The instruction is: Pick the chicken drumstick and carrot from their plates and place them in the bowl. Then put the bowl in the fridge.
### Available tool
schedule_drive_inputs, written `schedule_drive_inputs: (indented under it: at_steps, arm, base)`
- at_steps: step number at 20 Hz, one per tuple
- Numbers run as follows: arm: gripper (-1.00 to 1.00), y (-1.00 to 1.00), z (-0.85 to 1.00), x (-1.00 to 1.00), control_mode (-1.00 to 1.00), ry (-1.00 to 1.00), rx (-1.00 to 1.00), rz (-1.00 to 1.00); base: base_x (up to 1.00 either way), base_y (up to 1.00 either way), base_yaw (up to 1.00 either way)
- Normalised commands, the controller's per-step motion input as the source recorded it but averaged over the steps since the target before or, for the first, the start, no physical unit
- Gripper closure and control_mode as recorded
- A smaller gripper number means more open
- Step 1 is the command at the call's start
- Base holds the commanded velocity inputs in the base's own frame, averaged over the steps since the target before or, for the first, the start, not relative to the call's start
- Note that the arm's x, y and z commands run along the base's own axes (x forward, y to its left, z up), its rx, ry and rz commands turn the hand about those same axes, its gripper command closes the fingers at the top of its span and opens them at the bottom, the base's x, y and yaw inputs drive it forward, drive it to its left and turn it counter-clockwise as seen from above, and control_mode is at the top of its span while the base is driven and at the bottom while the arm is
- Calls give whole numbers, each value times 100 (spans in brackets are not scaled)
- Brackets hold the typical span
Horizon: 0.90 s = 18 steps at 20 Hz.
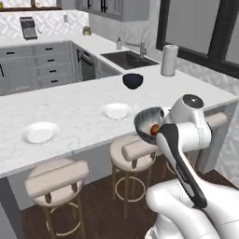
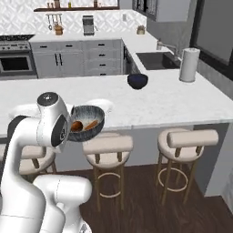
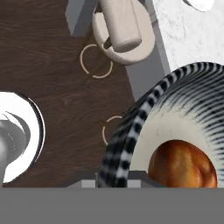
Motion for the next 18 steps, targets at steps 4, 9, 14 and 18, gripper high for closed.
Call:
schedule_drive_inputs:
  at_steps: [4,9,14,18]
  arm:
    - [100,0,0,0,100,0,0,0]
    - [100,0,0,0,100,0,0,0]
    - [100,0,0,0,100,0,0,0]
    - [100,0,0,0,100,0,0,0]
  base:
    - [0,25,-97]
    - [0,20,-100]
    - [0,20,-100]
    - [0,19,-100]
